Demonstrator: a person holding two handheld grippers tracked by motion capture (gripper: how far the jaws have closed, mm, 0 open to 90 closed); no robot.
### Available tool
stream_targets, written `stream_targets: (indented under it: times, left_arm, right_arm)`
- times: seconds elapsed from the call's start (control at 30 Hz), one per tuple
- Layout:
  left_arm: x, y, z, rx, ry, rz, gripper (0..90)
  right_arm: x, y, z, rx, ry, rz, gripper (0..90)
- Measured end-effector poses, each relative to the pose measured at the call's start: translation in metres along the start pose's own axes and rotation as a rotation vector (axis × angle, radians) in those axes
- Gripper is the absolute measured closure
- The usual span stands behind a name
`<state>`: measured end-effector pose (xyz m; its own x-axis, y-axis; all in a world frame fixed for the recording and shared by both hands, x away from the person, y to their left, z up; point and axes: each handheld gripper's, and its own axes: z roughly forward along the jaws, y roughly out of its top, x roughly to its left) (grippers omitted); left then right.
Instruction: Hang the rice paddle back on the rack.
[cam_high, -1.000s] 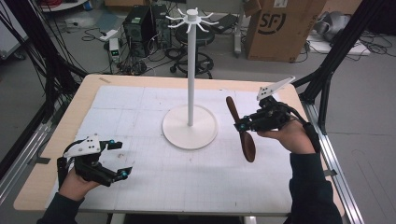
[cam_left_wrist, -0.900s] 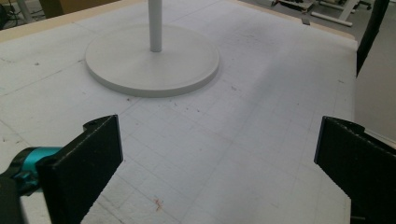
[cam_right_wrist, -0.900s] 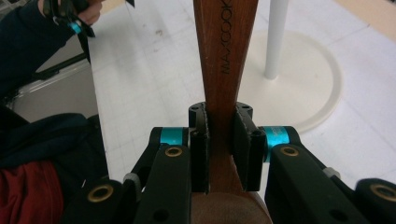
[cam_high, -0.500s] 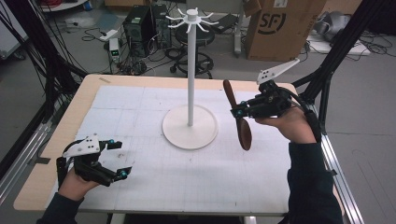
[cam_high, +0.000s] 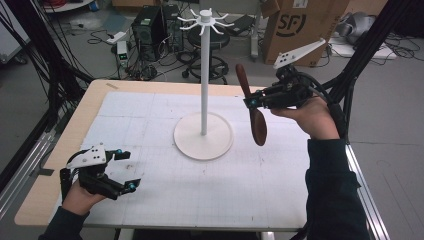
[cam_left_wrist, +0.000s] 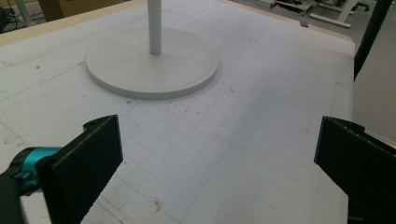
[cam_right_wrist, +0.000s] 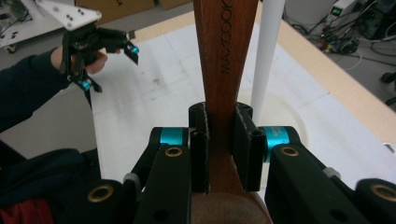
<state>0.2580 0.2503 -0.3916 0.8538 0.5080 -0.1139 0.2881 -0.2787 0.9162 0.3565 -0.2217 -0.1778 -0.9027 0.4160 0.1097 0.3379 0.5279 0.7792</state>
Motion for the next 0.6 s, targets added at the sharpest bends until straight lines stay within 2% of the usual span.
stream_targets:
  times: [0.2, 0.6]
  left_arm:
    - [0.0, 0.0, 0.0, -0.003, -0.001, 0.001, 1.6]
    - [0.001, 0.001, -0.004, -0.01, 0.0, 0.002, 1.6]
  right_arm:
    - [0.004, 0.018, -0.006, -0.014, -0.021, -0.003, 78.1]
    - [0.006, 0.046, -0.003, -0.039, -0.037, -0.012, 78.1]
